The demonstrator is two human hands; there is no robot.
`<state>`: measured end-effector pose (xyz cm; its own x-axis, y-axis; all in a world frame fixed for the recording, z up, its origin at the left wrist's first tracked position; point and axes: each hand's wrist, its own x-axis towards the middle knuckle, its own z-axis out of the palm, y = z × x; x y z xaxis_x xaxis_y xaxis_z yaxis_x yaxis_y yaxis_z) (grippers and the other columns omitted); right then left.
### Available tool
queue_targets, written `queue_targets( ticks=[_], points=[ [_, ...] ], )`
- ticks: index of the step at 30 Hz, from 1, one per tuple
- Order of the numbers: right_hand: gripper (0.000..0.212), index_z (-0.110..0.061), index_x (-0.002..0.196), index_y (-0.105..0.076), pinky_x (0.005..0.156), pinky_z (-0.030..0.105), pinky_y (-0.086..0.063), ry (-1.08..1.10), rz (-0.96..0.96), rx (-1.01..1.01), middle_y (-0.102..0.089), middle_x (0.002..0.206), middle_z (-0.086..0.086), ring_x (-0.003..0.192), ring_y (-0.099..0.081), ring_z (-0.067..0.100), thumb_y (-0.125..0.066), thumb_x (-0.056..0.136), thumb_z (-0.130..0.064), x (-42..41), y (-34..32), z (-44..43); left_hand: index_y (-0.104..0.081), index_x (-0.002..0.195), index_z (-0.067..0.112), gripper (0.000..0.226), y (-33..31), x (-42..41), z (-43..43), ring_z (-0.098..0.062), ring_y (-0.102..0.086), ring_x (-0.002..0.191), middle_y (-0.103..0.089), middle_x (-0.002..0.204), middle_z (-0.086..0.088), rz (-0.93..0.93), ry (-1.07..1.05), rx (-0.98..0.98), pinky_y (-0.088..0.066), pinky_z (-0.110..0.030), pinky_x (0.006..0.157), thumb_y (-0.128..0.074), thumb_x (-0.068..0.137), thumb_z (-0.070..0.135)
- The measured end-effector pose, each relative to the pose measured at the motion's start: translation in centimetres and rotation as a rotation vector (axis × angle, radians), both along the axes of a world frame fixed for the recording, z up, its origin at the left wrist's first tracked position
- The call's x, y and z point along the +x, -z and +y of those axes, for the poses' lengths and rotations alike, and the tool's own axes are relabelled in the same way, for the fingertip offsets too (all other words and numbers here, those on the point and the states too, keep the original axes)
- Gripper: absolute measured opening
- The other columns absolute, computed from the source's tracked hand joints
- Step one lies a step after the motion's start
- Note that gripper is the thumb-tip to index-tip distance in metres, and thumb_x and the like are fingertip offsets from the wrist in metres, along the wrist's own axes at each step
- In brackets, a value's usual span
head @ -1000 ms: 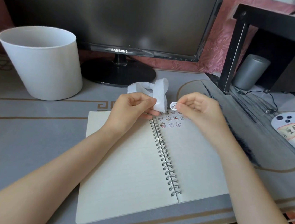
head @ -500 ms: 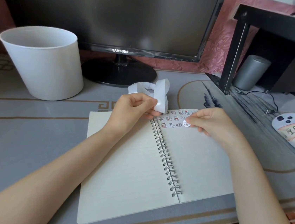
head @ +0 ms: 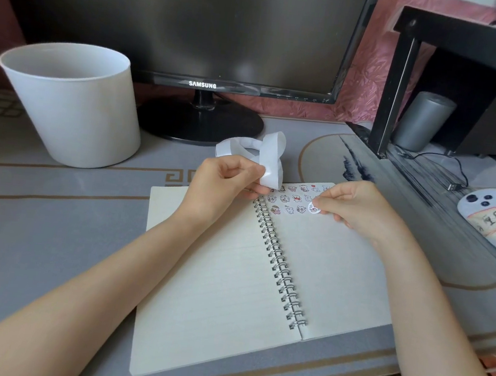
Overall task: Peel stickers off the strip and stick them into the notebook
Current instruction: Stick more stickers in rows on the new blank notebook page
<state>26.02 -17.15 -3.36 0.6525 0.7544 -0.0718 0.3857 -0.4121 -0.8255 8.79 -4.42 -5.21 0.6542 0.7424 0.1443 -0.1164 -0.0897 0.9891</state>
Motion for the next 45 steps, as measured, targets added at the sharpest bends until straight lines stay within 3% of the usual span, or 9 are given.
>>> queue_targets(
  ticks=[7, 16, 21, 24, 27, 31, 39, 45],
  points=[
    [0.011, -0.017, 0.071, -0.067, 0.039, 0.006, -0.031, 0.008, -0.008, -0.008, -0.066, 0.066, 0.000, 0.046, -0.047, 0.000, -0.072, 0.080, -0.012, -0.06, 0.02, 0.07, -0.064, 0.089, -0.009, 0.020, 0.00, 0.03, -0.03, -0.014, -0.070, 0.069, -0.072, 0.080, -0.018, 0.004, -0.007, 0.008, -0.056, -0.026, 0.073, -0.059, 0.092, 0.010],
    [0.008, -0.015, 0.072, -0.068, 0.063, 0.027, -0.042, 0.020, -0.039, -0.011, -0.069, 0.070, 0.003, 0.066, -0.054, 0.015, -0.072, 0.077, -0.011, -0.08, 0.43, 0.29, -0.065, 0.088, -0.006, 0.017, -0.02, 0.02, -0.02, -0.015, -0.070, 0.069, -0.072, 0.079, -0.016, 0.006, -0.009, 0.006, -0.056, -0.026, 0.072, -0.059, 0.092, 0.009],
    [0.012, -0.015, 0.069, -0.066, 0.055, 0.024, -0.040, 0.029, -0.080, -0.010, -0.066, 0.065, 0.001, 0.055, -0.051, 0.010, -0.074, 0.077, -0.012, -0.15, 0.52, 0.44, -0.065, 0.087, -0.005, 0.016, -0.02, 0.01, -0.04, -0.015, -0.070, 0.070, -0.073, 0.077, -0.013, 0.003, -0.004, 0.004, -0.056, -0.026, 0.072, -0.059, 0.092, 0.009],
    [0.013, -0.017, 0.069, -0.065, 0.044, 0.012, -0.036, 0.027, -0.132, -0.017, -0.064, 0.062, -0.004, 0.043, -0.049, -0.003, -0.075, 0.076, -0.014, -0.09, 0.63, 0.49, -0.065, 0.089, -0.008, 0.019, -0.03, 0.00, -0.07, -0.014, -0.070, 0.068, -0.073, 0.077, -0.014, 0.004, -0.006, 0.010, -0.056, -0.027, 0.073, -0.059, 0.092, 0.009],
    [0.013, -0.018, 0.068, -0.066, 0.037, 0.009, -0.030, 0.034, -0.168, -0.018, -0.064, 0.062, -0.004, 0.041, -0.048, -0.004, -0.076, 0.075, -0.014, -0.05, 0.73, 0.45, -0.064, 0.091, -0.010, 0.020, -0.07, -0.01, -0.10, -0.014, -0.070, 0.069, -0.072, 0.078, -0.015, 0.002, -0.007, 0.012, -0.056, -0.029, 0.075, -0.058, 0.092, 0.009],
    [0.013, -0.017, 0.069, -0.067, 0.045, 0.021, -0.031, 0.022, -0.171, -0.013, -0.062, 0.061, -0.003, 0.050, -0.048, 0.008, -0.079, 0.074, -0.019, -0.07, 0.66, 0.10, -0.064, 0.091, -0.010, 0.020, -0.04, 0.02, -0.12, -0.016, -0.070, 0.072, -0.072, 0.081, -0.017, 0.004, -0.010, 0.010, -0.056, -0.029, 0.075, -0.058, 0.092, 0.009],
    [0.026, -0.016, 0.093, -0.055, 0.056, 0.023, -0.033, 0.046, -0.209, -0.054, -0.060, 0.083, 0.001, 0.077, -0.053, 0.015, -0.076, 0.079, -0.022, 0.30, 0.73, 0.11, -0.065, 0.090, -0.008, 0.020, 0.01, 0.03, -0.06, -0.017, -0.071, 0.072, -0.073, 0.081, -0.016, 0.008, -0.010, 0.010, -0.056, -0.029, 0.075, -0.059, 0.092, 0.010],
    [0.018, -0.018, 0.089, -0.057, 0.056, 0.022, -0.034, 0.045, -0.191, -0.045, -0.059, 0.080, -0.004, 0.072, -0.053, 0.011, -0.072, 0.082, -0.026, 0.27, 0.59, 0.04, -0.065, 0.090, -0.008, 0.019, -0.03, 0.00, -0.01, -0.017, -0.071, 0.072, -0.073, 0.080, -0.016, 0.009, -0.012, 0.007, -0.056, -0.028, 0.074, -0.059, 0.092, 0.010]
  ],
)
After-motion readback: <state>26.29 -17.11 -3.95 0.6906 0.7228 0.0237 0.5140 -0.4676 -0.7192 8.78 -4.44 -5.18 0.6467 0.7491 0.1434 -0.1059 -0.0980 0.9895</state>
